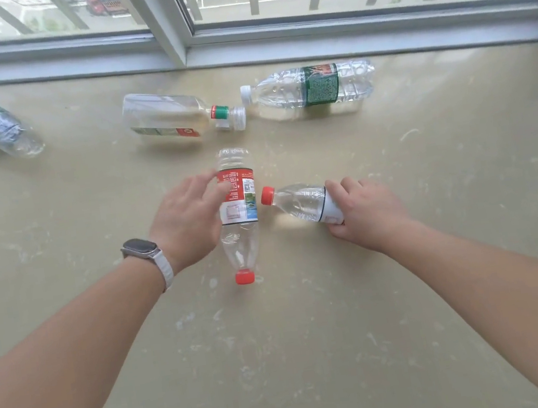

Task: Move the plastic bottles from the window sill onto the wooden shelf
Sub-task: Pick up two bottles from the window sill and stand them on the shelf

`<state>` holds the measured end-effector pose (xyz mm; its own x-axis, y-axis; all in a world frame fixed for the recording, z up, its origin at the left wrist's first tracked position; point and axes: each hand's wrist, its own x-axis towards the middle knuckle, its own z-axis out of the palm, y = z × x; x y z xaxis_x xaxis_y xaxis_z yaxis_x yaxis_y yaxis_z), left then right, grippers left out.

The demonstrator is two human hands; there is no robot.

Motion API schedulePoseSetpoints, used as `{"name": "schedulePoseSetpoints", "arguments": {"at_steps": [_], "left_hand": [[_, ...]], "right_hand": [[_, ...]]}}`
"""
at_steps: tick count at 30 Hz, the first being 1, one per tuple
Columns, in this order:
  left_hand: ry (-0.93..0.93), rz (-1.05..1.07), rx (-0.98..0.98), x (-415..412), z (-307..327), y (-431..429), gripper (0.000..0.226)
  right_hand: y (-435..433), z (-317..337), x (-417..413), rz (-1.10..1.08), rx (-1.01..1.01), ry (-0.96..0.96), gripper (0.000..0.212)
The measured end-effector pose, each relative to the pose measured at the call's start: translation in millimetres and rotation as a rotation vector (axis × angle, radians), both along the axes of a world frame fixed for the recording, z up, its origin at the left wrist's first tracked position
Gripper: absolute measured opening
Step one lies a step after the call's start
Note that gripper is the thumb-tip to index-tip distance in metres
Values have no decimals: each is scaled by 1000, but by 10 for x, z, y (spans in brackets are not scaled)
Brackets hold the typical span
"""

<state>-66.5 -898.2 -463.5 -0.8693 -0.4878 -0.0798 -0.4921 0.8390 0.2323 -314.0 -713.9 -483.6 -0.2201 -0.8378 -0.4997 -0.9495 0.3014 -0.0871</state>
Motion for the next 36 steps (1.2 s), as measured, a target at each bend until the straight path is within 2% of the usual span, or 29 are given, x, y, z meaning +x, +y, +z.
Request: {"name": "schedulePoseSetpoints", "arguments": {"at_steps": [2, 5, 12, 17, 20, 23, 29, 33, 36], "left_hand": [[-98, -252, -41, 18, -51, -59, 69], [-204, -353, -72, -36, -100, -62, 80], [-239, -434, -148, -310, -158, 21, 73], [-238, -537, -182, -466, -144, 35, 51], [-231, -549, -151, -545, -154, 55, 57], [-285, -449, -110, -538, -188, 125, 61], [-338, -75, 24, -231, -13, 370, 60], [-331, 165, 169, -97, 374, 662, 66], [-316, 291, 268, -83, 783, 952, 62]], "right_hand": [[14, 31, 13, -36, 6, -17, 58], [37, 72, 45, -102, -7, -49, 56], [160, 189, 40, -440, -90, -189, 53], [275, 235, 15, -554, -115, -239, 47], [363, 231, 19, -592, -136, -247, 45], [481, 263, 32, -632, -166, -255, 42], [686, 566, 61, -686, -193, -309, 45], [833, 926, 146, -732, -263, -364, 42], [990, 1234, 228, -765, -311, -411, 38]]}}
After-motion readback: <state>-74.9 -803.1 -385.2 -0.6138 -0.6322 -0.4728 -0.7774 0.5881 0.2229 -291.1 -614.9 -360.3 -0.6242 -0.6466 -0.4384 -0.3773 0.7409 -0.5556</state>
